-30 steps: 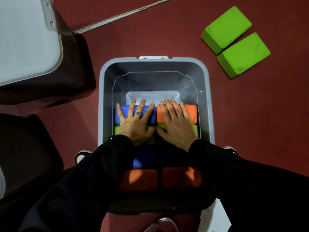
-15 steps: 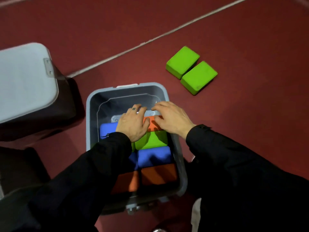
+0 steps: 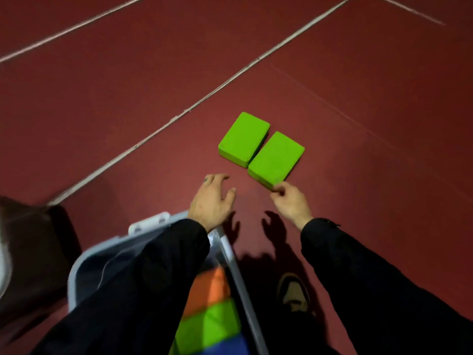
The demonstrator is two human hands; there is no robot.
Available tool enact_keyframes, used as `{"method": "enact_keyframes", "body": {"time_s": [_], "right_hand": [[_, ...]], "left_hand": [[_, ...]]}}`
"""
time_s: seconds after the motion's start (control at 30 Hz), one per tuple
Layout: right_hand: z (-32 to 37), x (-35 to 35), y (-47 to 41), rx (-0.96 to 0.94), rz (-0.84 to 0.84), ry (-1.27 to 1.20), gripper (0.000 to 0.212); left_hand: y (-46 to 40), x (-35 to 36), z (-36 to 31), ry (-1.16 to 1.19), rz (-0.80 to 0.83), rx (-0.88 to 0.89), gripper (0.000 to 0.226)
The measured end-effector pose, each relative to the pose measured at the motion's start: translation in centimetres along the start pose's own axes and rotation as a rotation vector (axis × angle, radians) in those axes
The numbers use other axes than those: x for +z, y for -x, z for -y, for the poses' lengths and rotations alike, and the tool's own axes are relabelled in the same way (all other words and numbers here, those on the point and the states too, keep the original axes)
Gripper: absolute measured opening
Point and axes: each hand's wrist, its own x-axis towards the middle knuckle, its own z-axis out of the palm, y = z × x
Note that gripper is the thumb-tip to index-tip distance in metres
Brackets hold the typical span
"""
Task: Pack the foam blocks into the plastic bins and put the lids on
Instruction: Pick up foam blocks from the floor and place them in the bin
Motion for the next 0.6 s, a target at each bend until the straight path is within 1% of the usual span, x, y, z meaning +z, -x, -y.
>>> {"method": "enact_keyframes", "body": {"time_s": [0.13, 0.33, 0.37, 0.43, 0.5, 0.57, 0.6], "right_hand": [[-0.8, 2.1, -11.8, 0.248, -0.072, -0.22, 0.039], [-5.9, 6.0, -23.2, 0.468, -0.205, -0.393, 0.071], [-7.5, 7.0, -24.9, 0.475, -0.196, -0.454, 0.081], [-11.7, 9.9, -28.8, 0.482, -0.186, -0.569, 0.11], [-13.8, 11.8, -30.6, 0.496, -0.129, -0.665, 0.135], [-11.5, 10.8, -29.4, 0.573, -0.069, -0.615, 0.154], [-10.2, 10.3, -28.6, 0.583, -0.082, -0.579, 0.156]], "left_hand": [[-10.5, 1.7, 1.7, -0.042, 0.033, -0.036, 0.059], [-22.3, 6.7, 4.6, -0.156, 0.112, -0.062, 0.066], [-23.7, 7.6, 5.1, -0.185, 0.125, -0.063, 0.067], [-26.4, 9.1, 5.9, -0.218, 0.13, -0.085, 0.069], [-28.5, 10.3, 6.4, -0.236, 0.14, -0.122, 0.066], [-29.9, 11.0, 7.3, -0.264, 0.133, -0.173, 0.06], [-30.2, 11.3, 7.8, -0.281, 0.124, -0.201, 0.059]]}}
